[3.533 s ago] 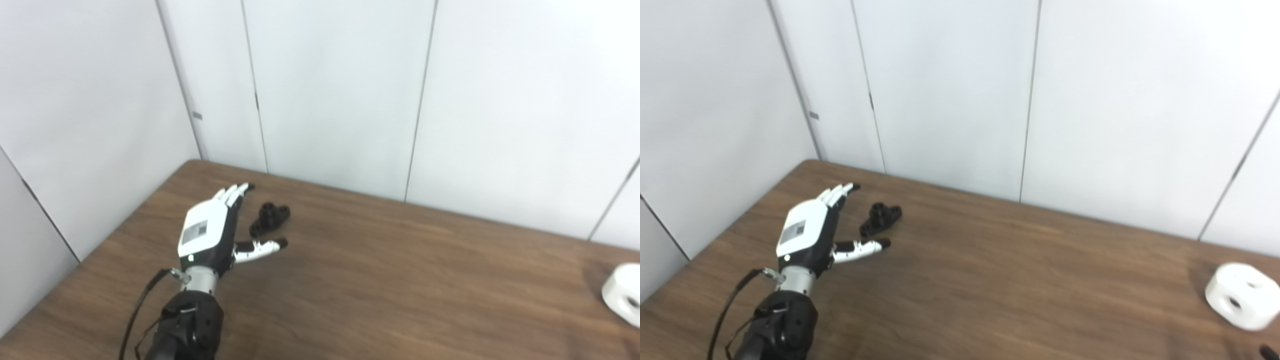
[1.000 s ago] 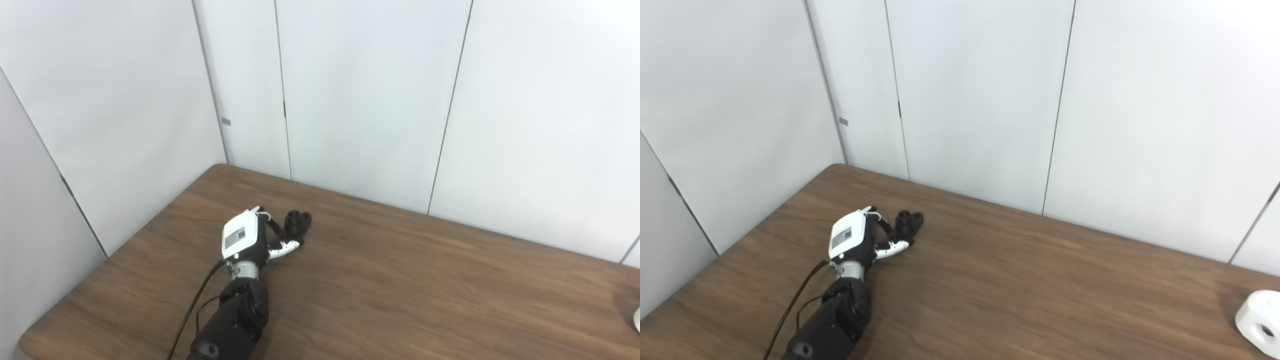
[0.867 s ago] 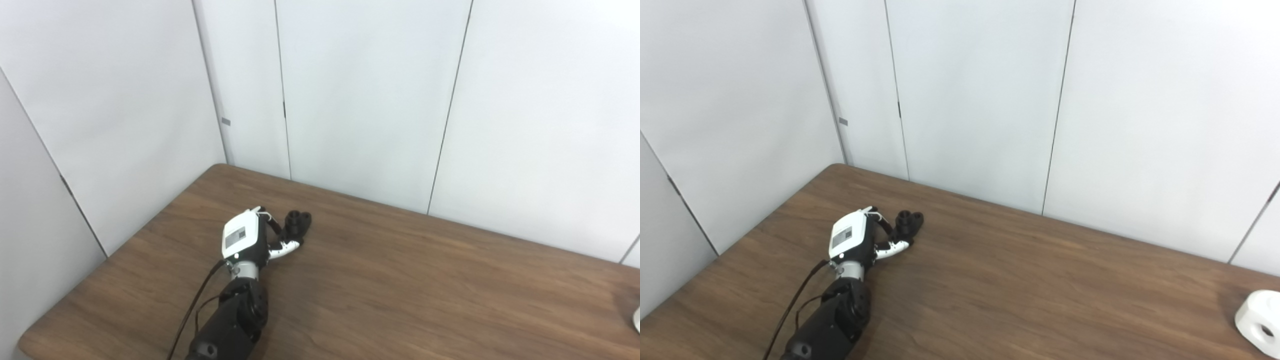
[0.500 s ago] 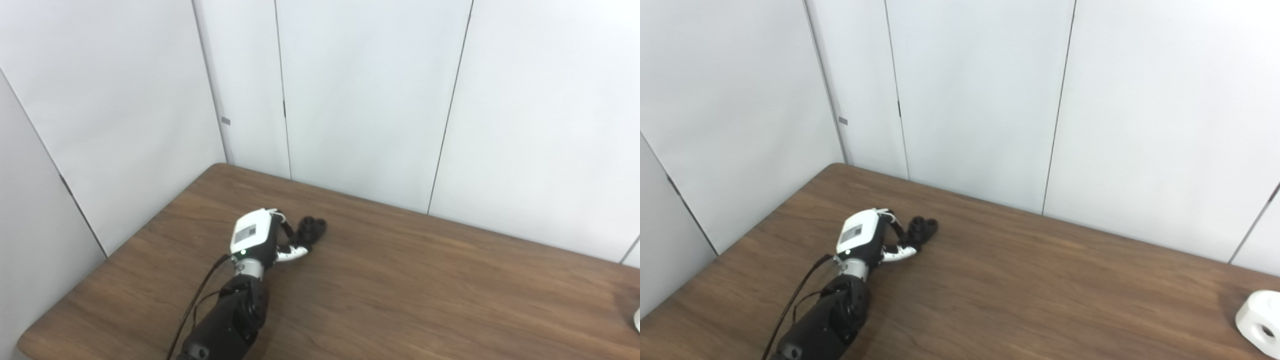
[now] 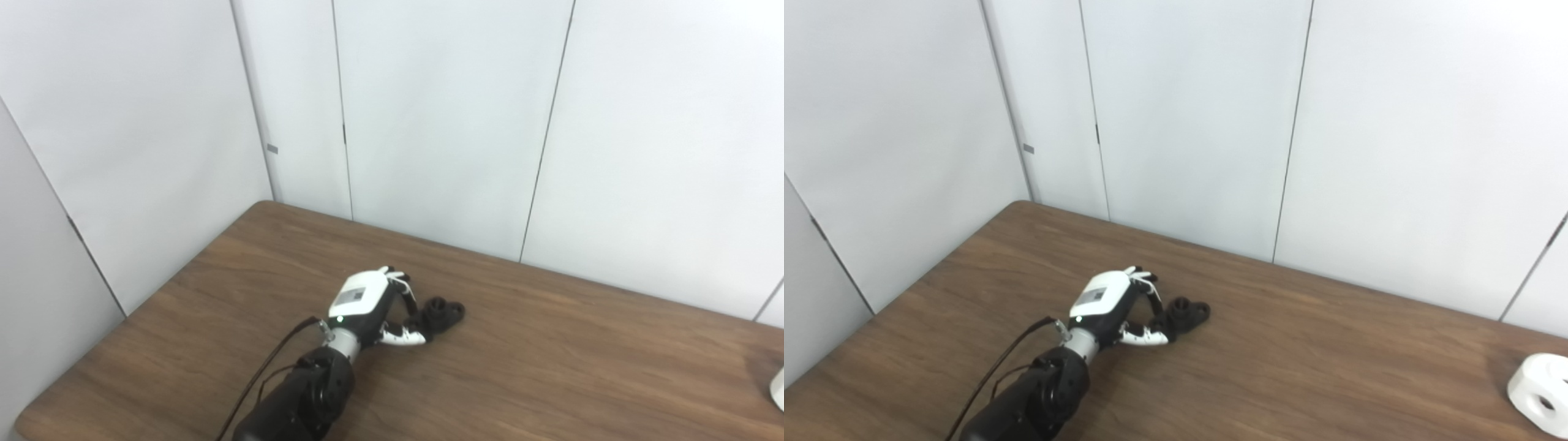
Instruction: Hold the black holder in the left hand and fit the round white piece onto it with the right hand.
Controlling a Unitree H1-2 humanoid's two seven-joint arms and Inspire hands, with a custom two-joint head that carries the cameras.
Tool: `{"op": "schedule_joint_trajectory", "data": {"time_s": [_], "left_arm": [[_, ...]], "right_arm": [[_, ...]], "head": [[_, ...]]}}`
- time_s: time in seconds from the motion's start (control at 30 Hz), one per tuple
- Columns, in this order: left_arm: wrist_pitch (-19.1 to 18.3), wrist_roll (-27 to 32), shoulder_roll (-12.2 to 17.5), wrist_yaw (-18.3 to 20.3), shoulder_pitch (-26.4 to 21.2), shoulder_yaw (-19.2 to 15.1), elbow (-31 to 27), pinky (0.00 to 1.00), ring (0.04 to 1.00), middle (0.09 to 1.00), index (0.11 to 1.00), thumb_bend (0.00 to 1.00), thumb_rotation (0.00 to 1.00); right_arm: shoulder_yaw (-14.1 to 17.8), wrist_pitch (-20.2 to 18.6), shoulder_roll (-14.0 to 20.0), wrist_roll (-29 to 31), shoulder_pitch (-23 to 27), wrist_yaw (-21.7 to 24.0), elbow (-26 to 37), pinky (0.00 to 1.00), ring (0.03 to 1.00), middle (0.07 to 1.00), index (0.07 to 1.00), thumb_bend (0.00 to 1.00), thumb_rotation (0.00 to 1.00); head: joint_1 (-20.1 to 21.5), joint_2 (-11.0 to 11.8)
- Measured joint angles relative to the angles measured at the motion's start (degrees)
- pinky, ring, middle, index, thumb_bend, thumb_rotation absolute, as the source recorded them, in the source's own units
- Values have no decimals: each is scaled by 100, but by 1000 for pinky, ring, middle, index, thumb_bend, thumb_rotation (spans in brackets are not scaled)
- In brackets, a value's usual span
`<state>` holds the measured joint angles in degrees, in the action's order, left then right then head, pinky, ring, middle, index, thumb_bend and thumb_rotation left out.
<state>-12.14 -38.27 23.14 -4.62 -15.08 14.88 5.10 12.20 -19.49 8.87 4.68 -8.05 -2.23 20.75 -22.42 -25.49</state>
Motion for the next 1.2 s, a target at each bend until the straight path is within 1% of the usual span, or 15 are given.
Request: {"op": "schedule_joint_trajectory", "data": {"time_s": [0.13,0.23,0.33,0.37,0.43,0.5,0.53,0.6,0.67,0.73,0.77,0.9,1.07,1.17,1.2], "left_arm": [[462,0,-17,40,27,170,-12,1000,970,880,481,518,48],[817,1,-16,83,38,265,-2,1000,977,883,481,518,49],[1190,2,-13,136,41,354,28,1000,973,884,480,517,49],[1287,5,-12,199,41,372,28,1000,974,886,480,517,49],[1424,14,2,308,39,395,25,1000,977,886,481,517,49],[1582,19,35,390,37,410,21,1000,973,882,481,517,49],[1629,21,56,469,35,424,0,1000,981,889,480,518,49],[1637,20,94,638,36,450,-101,1000,993,899,480,518,49],[1639,18,123,840,39,475,-240,1000,994,898,480,519,49],[1636,18,122,991,71,471,-349,1000,991,895,481,519,49],[1636,15,120,1026,111,471,-415,1000,988,894,481,519,49],[1676,17,106,1104,245,454,-553,1000,980,888,480,518,49],[1988,25,97,1067,351,443,-567,1000,969,879,480,518,49],[2200,37,96,1054,391,444,-566,1000,967,875,480,517,49],[2271,40,95,1054,407,446,-566,1000,971,877,480,517,49]], "right_arm": [[-28,35,-4,-69,-8,-9,0,689,858,929,817,408,462],[-71,39,-19,-154,-32,-27,38,642,837,917,813,417,461],[-96,71,-23,-190,-41,-50,41,596,800,900,812,411,432],[-108,72,-34,-213,-42,-68,49,581,782,884,805,418,425],[-111,70,-84,-243,-41,-98,62,592,788,884,800,433,413],[-111,65,-148,-258,-40,-133,75,591,783,877,793,436,393],[-108,52,-175,-260,-39,-155,89,597,785,879,795,434,379],[-88,16,-228,-89,-37,-153,129,694,872,942,836,365,349],[-72,-15,-272,173,-35,-69,164,726,909,956,839,336,333],[-70,-20,-324,288,-32,-60,220,711,909,948,816,373,324],[-62,-19,-354,306,-32,-67,260,709,906,946,806,398,316],[-29,-16,-415,317,-36,-125,354,688,879,927,767,470,283],[-48,-10,-447,83,-54,-244,556,666,851,897,756,516,296],[-67,-9,-452,-130,-63,-308,588,669,839,876,760,542,344],[-69,-7,-452,-184,-68,-323,590,644,815,853,755,554,348]], "head": [[193,-61],[299,-88],[466,-141],[562,-193],[799,-377],[949,-448],[1089,-501],[1187,-527],[1335,-571],[1468,-624],[1634,-676],[1784,-756],[1977,-835],[2057,-818],[2153,-791]]}}
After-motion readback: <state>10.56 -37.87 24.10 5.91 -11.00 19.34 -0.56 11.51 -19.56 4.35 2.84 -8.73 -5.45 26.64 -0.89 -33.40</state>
